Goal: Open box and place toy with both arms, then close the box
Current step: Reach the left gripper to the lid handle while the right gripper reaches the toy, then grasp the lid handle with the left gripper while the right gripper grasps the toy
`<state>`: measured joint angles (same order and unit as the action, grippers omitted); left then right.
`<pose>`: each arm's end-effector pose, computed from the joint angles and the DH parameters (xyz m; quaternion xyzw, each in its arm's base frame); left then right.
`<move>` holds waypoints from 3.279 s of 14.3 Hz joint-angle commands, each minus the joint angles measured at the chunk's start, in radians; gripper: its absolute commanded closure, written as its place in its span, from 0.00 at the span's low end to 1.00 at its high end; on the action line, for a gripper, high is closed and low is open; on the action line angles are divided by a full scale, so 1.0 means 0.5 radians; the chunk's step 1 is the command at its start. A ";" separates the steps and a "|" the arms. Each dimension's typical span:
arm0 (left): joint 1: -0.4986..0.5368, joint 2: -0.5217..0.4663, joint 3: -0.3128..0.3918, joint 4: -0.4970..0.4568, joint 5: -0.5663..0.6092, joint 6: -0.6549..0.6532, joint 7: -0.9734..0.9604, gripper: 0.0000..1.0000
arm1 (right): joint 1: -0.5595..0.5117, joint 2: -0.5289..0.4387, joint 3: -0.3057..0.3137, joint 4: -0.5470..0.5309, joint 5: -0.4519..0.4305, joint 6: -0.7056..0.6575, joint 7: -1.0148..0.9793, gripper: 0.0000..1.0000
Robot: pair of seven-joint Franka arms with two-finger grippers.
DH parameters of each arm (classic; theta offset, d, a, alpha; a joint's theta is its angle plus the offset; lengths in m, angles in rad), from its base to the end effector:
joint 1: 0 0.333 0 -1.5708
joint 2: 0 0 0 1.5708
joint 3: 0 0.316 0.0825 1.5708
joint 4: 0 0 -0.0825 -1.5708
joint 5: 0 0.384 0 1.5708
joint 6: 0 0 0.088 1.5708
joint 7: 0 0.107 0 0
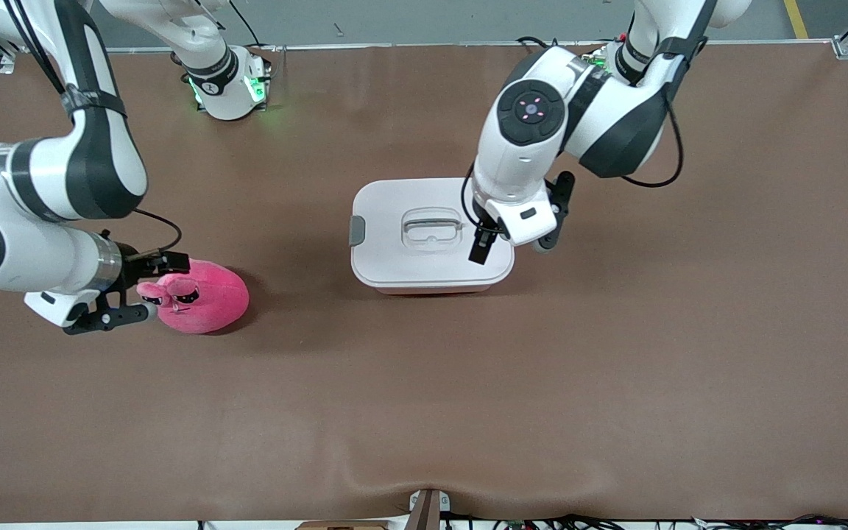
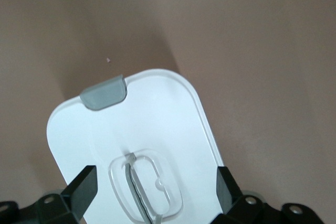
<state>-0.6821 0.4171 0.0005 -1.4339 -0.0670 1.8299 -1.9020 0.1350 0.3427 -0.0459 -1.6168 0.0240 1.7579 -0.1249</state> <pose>0.5254 -0.4333 0.4529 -0.8139 -0.5800 0.0338 0.0013 0.6323 0.0615 0.4115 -0.9895 -0.1034 0.1003 0.0055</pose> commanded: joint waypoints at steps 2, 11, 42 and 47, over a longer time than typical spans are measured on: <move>-0.105 0.092 0.017 0.036 -0.004 0.059 -0.166 0.00 | -0.009 -0.225 0.000 -0.518 -0.002 0.520 -0.173 0.00; -0.259 0.261 0.020 0.030 0.008 0.261 -0.739 0.00 | 0.000 -0.201 0.000 -0.709 -0.008 0.755 -0.213 0.00; -0.299 0.138 -0.026 -0.218 0.076 0.375 -0.875 0.78 | 0.022 -0.084 0.006 -0.396 -0.011 0.767 -0.670 1.00; -0.283 0.169 -0.026 -0.212 0.076 0.384 -0.856 0.37 | 0.055 -0.112 0.009 -0.285 -0.106 0.767 -1.004 1.00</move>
<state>-0.8255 0.5167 -0.0110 -1.5212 -0.0418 2.0146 -2.3184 0.1422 0.2982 -0.0369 -1.7790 0.0106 2.1547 -0.5782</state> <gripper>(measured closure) 0.700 0.872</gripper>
